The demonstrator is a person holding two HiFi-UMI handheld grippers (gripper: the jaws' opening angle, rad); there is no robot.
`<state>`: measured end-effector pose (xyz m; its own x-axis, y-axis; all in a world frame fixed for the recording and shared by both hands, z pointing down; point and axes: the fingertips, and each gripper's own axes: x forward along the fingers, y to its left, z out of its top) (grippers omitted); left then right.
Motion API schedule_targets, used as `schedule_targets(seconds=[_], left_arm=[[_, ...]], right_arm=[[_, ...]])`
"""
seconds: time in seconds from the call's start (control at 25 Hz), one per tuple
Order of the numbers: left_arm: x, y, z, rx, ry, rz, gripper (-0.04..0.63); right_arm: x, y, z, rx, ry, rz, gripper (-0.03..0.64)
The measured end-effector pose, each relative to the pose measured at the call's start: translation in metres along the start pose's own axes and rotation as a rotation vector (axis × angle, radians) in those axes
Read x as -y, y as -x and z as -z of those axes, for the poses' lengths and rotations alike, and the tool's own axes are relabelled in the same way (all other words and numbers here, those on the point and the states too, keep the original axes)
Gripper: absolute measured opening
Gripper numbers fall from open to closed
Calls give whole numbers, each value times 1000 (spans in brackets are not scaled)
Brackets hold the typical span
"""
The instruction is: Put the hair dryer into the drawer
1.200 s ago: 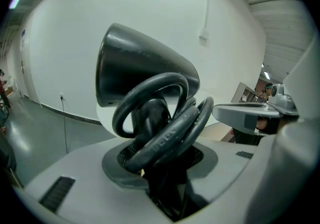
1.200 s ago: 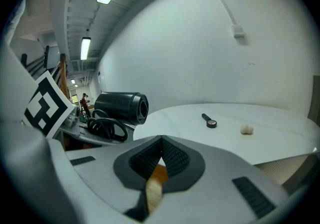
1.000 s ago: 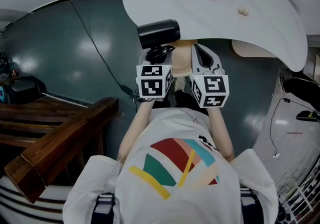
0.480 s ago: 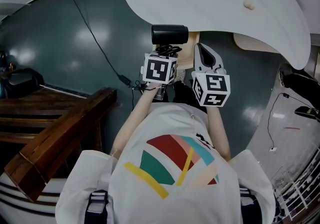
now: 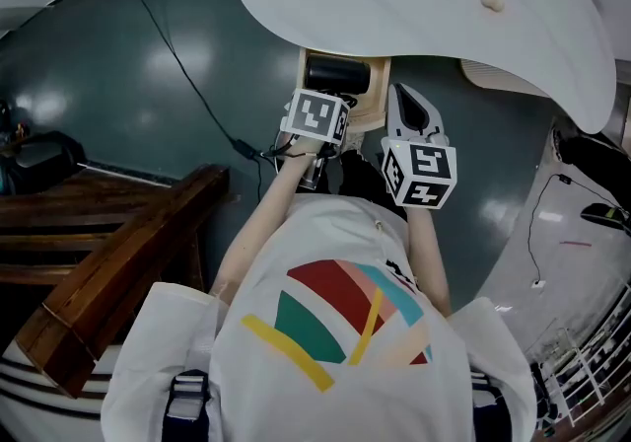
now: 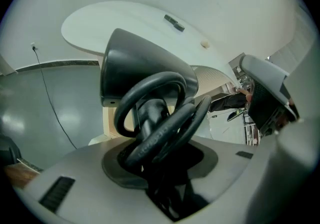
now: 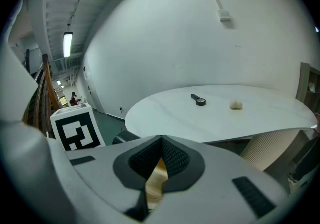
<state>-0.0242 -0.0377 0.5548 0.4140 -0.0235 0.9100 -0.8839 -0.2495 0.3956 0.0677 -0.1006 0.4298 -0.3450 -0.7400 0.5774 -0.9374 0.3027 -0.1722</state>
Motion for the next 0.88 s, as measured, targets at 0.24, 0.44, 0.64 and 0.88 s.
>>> schedule_targets(seconds=[0.24,0.44,0.64,0.88], left_arm=[[-13,-19,4,-94,-37,-50,167],[-20,-36,3,-155,-12,-53,167],[-29,-51,-1,-230,-74,-92,167],[-29,-73,-14,-258,-107,-116,167]], right_arm=[[11,-3,1,-7,-22,21,9],[19,-4,1,-14,-37,40,9],[23,-2,3,-19,-49,62,9],[28,-1,8,-32,-64,66,9]])
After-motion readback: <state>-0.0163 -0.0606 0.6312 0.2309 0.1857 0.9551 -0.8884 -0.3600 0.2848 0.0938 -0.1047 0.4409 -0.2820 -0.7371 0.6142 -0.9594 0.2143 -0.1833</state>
